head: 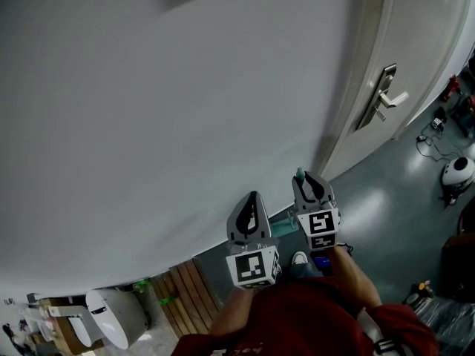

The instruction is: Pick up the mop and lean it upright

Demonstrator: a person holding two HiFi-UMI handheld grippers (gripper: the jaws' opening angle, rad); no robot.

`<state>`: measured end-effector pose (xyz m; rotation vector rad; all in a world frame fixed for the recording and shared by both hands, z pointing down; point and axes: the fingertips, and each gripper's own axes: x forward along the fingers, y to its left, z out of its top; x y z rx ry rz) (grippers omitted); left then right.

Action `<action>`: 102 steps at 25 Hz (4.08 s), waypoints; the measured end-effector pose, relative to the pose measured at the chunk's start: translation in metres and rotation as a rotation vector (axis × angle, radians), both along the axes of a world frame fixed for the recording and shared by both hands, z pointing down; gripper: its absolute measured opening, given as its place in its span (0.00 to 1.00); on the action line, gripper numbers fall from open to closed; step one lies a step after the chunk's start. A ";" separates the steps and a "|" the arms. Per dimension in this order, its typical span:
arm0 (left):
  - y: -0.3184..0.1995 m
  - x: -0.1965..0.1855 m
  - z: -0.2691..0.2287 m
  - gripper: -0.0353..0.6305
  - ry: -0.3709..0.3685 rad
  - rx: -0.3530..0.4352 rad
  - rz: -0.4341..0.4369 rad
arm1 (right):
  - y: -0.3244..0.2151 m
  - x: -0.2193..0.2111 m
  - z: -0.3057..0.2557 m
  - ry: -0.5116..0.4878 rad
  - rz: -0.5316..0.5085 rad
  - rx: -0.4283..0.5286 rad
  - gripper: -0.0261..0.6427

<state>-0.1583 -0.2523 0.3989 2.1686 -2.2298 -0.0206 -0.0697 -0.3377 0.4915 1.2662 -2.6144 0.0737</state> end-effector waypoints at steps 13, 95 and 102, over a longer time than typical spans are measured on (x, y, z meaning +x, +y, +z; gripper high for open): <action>-0.003 0.007 0.000 0.07 0.004 0.003 0.021 | 0.015 0.014 -0.001 0.003 0.012 -0.006 0.20; -0.007 0.001 -0.031 0.07 -0.013 0.061 -0.021 | 0.026 0.037 -0.007 0.015 0.023 -0.033 0.20; -0.010 0.002 -0.020 0.07 -0.016 0.044 -0.021 | 0.023 0.033 -0.003 0.017 0.017 -0.015 0.20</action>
